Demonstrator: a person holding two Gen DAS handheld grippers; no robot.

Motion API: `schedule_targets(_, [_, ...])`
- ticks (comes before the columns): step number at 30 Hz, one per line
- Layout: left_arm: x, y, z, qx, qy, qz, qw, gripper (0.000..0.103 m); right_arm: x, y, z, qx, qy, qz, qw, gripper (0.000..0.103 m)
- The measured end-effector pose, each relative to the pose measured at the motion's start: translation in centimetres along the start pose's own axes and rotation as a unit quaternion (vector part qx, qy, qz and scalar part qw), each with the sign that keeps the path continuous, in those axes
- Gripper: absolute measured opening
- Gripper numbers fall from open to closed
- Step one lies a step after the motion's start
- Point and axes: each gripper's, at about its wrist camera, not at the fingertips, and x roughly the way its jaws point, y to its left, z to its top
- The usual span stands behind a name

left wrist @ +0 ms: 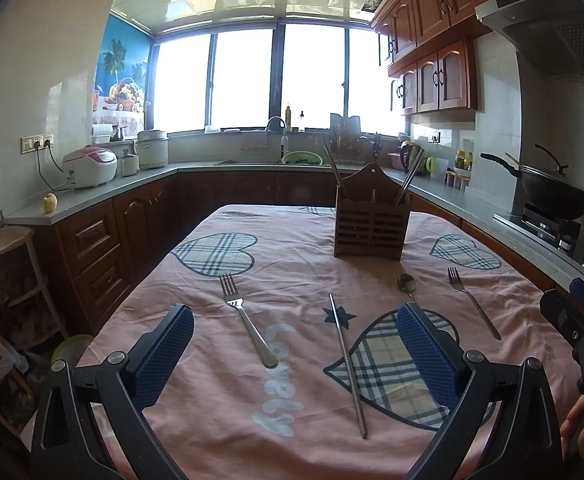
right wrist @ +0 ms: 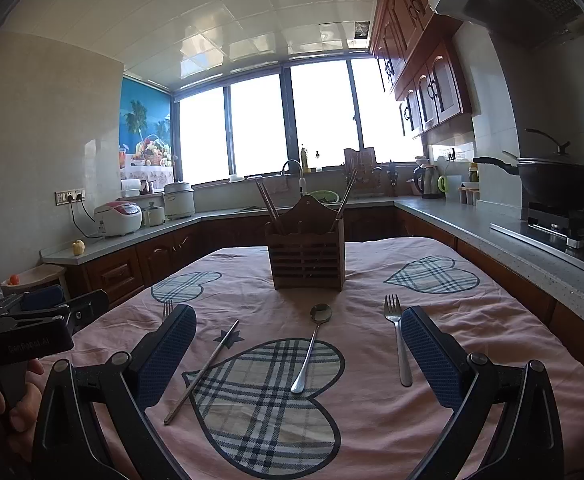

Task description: Organize utensils

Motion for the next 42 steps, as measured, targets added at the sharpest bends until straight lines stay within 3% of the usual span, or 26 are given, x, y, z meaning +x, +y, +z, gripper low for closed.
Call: schedule_targets(42, [-0.11,-0.46,-0.15,0.008,0.002,0.006,0.9999,0.102,0.15,0.13,0.09,-0.004,-0.003,0.005,1.000,0.103])
